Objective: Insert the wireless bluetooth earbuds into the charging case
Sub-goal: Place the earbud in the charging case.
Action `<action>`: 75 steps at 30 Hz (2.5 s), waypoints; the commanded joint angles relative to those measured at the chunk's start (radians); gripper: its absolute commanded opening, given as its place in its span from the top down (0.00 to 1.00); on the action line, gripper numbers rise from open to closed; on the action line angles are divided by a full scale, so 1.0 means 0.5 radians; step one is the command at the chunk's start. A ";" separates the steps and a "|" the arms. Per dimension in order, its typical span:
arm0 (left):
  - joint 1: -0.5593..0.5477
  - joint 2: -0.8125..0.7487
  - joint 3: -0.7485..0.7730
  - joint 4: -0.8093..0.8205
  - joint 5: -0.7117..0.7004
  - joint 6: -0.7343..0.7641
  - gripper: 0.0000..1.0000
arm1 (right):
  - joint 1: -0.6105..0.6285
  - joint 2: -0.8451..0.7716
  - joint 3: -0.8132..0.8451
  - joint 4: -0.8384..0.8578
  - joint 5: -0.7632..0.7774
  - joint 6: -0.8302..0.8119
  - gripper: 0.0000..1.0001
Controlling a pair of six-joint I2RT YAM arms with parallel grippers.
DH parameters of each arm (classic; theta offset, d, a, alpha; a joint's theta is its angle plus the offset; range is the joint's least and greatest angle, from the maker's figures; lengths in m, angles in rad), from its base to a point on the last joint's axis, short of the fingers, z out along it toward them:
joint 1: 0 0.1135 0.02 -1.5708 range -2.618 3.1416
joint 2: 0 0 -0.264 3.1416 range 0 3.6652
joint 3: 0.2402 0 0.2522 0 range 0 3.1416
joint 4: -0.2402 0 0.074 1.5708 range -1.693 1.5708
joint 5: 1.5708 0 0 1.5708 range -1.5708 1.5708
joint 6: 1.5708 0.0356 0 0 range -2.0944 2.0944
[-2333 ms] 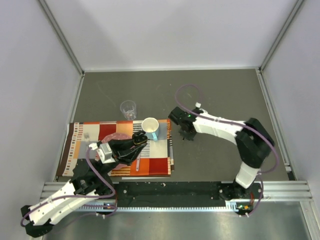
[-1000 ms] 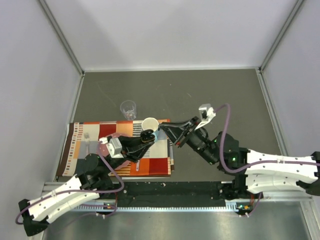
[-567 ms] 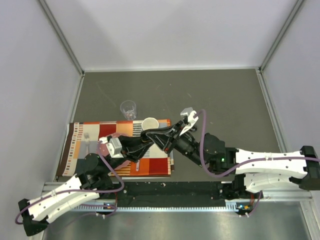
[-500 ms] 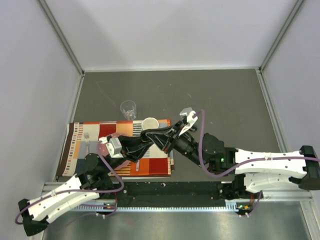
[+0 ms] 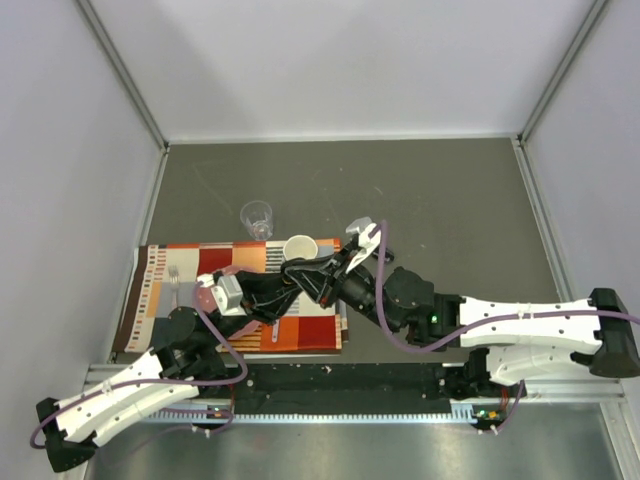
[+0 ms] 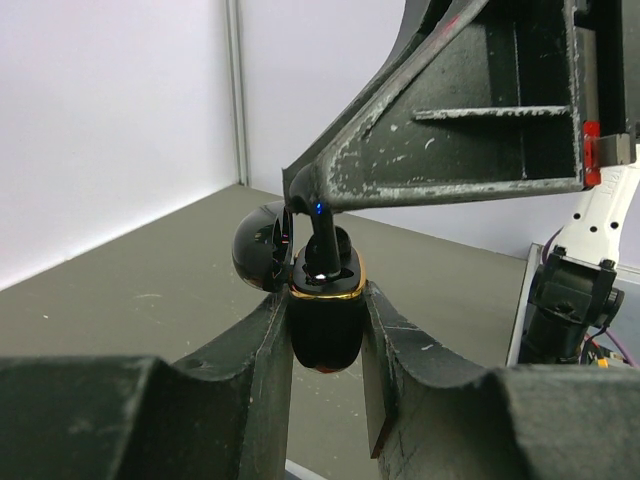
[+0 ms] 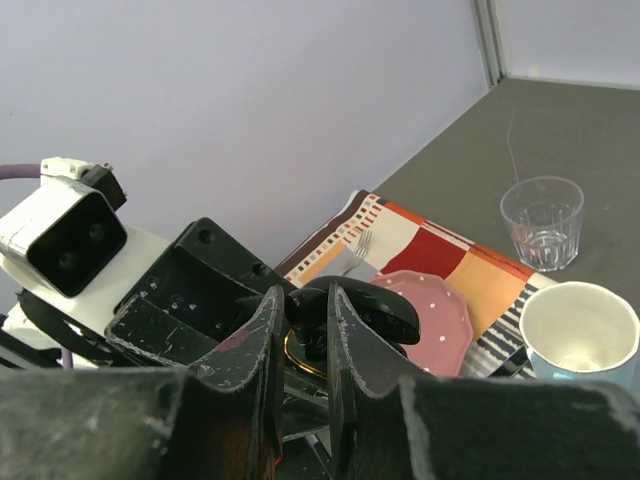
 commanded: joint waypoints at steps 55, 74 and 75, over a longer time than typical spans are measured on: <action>0.004 -0.095 0.006 0.270 -0.110 -0.007 1.00 | 0.028 0.073 0.183 -0.285 0.119 0.171 0.77; 0.004 -0.082 0.012 0.242 -0.107 -0.032 1.00 | 0.031 0.052 0.204 -0.279 0.083 0.196 0.61; 0.004 -0.086 0.012 0.239 -0.104 -0.032 1.00 | 0.028 0.049 0.201 -0.279 0.086 0.199 0.60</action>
